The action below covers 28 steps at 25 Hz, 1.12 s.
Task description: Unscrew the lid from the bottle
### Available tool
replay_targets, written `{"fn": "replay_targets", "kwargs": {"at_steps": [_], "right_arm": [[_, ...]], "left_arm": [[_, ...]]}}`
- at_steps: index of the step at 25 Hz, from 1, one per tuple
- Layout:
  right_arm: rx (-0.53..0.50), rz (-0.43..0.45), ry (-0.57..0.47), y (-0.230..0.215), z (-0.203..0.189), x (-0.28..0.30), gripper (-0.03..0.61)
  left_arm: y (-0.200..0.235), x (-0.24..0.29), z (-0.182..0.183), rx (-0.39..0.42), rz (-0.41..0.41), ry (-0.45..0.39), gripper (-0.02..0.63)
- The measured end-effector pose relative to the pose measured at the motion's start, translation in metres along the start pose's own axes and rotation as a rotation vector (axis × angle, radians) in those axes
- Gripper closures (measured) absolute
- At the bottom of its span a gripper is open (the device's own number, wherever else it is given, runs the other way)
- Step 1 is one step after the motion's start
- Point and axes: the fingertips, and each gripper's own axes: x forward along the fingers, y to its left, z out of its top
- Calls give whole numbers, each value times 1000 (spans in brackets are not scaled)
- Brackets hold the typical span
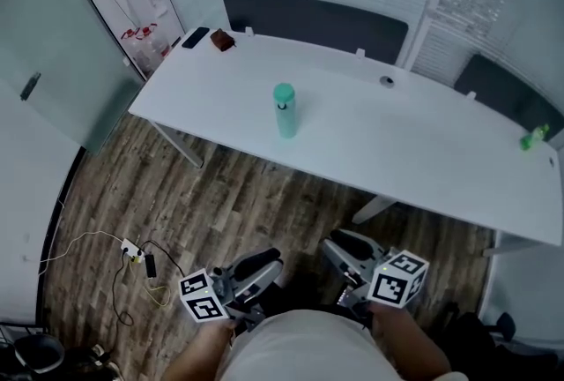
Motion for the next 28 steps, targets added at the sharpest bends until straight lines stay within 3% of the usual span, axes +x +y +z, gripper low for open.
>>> {"fn": "replay_targets", "kwargs": {"at_steps": [10, 21, 28], "right_arm": [[-3, -25, -1, -21, 19, 33, 448], [16, -106, -39, -42, 68, 125, 447], [13, -188, -58, -52, 88, 170, 446]], "left_arm": [[41, 12, 33, -12, -7, 13, 502], [113, 22, 116, -45, -46, 83, 502], [157, 24, 163, -15, -58, 135, 502]]}}
